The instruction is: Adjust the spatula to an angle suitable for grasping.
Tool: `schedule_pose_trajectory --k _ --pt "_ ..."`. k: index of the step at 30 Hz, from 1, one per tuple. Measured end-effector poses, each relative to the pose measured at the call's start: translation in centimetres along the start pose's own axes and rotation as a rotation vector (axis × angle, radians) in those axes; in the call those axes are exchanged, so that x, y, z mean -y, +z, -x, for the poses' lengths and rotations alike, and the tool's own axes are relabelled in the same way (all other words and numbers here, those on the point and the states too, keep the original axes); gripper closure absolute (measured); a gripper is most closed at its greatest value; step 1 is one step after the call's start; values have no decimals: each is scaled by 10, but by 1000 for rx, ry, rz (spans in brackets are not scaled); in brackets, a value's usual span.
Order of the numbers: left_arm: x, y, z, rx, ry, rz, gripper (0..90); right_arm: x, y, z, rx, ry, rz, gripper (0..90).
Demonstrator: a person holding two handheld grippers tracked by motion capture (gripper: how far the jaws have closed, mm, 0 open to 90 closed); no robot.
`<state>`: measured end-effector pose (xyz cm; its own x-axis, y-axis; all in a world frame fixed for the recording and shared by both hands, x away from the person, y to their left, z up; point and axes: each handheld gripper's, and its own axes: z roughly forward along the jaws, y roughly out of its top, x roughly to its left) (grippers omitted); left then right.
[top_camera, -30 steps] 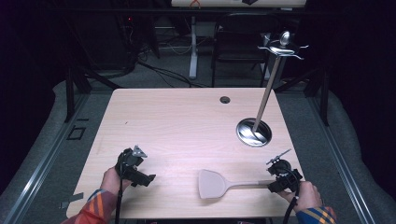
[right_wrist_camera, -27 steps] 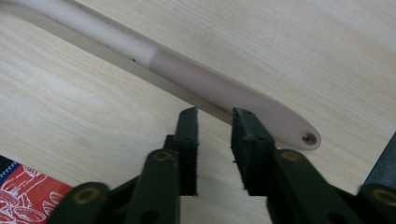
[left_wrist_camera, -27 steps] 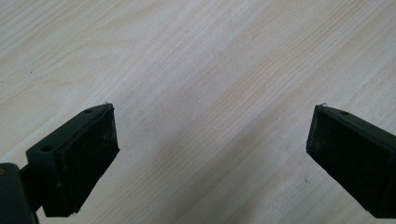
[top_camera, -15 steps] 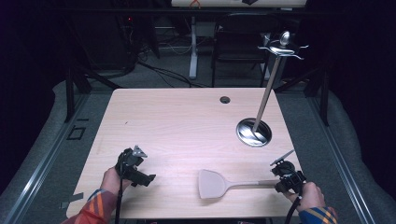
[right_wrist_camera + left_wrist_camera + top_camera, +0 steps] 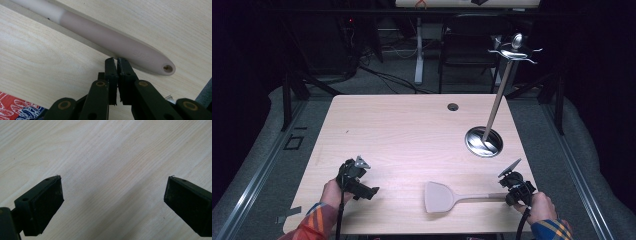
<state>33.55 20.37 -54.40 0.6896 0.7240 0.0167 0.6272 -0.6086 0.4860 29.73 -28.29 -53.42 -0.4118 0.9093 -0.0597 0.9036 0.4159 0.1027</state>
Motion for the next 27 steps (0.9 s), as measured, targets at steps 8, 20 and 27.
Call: schedule_pose_trajectory --k 8,20,27 --pt "0 1 0 -2 0 -5 21 -10 1 -1 43 -28 -14 856" --pt "0 2 0 -5 -1 -8 21 -35 7 0 86 -23 24 847" --pt "-1 2 0 -3 -1 -7 21 -52 7 3 106 -39 15 846"
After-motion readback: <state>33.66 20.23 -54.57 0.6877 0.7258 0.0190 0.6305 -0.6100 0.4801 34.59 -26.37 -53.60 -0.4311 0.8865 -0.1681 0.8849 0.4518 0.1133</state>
